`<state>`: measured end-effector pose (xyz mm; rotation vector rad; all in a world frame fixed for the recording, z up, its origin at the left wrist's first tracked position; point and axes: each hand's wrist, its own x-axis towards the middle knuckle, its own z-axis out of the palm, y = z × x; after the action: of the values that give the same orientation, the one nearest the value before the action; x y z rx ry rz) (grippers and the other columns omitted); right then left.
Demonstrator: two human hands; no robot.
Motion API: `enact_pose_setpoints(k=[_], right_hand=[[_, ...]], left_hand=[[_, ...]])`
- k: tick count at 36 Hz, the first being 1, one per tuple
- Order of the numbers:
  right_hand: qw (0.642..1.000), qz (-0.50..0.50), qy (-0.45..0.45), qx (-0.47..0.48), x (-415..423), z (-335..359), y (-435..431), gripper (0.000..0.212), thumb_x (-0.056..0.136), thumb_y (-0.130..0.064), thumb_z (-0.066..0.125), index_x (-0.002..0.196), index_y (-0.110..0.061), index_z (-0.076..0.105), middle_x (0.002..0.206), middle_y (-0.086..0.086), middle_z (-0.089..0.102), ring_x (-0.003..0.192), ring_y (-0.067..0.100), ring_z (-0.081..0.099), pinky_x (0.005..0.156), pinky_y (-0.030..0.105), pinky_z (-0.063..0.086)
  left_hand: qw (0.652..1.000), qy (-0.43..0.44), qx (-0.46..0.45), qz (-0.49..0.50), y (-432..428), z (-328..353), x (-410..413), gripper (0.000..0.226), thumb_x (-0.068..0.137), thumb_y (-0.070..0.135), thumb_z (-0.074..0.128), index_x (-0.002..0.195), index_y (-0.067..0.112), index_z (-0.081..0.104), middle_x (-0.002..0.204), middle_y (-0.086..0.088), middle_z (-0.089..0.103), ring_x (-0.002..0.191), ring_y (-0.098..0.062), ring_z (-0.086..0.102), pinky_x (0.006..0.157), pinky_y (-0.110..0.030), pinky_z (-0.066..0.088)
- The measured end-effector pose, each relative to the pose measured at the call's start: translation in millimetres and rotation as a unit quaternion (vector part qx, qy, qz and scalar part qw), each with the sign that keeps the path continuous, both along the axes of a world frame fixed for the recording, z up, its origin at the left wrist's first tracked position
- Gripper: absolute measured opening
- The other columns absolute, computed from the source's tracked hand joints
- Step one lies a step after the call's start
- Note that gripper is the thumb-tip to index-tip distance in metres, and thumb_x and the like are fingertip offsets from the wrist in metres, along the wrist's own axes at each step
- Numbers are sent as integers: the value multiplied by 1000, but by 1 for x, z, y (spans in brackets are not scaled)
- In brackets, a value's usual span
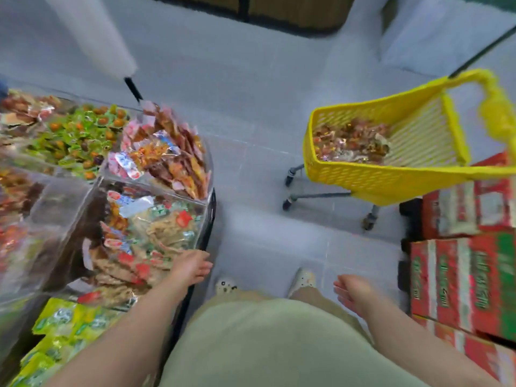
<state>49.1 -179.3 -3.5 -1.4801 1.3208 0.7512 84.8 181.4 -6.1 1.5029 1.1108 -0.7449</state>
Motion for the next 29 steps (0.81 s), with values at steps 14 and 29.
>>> enact_pose_setpoints(k=[14, 29], right_hand=[[1000, -13, 9, -2, 20, 1, -162, 15, 91, -9, 46, 78, -14, 51, 73, 3, 53, 64, 13, 52, 59, 23, 39], [997, -71, 5, 42, 104, -8, -202, 17, 90, -6, 44, 78, -18, 44, 68, 2, 49, 58, 12, 48, 51, 20, 33]], left_hand=[[987, 18, 24, -155, -165, -15, 70, 11, 97, 17, 47, 96, 10, 56, 89, -14, 63, 72, -23, 56, 65, -27, 41], [956, 30, 53, -285, -238, -23, 183, 17, 96, 15, 52, 83, 5, 55, 69, -10, 57, 56, -21, 49, 54, -24, 35]])
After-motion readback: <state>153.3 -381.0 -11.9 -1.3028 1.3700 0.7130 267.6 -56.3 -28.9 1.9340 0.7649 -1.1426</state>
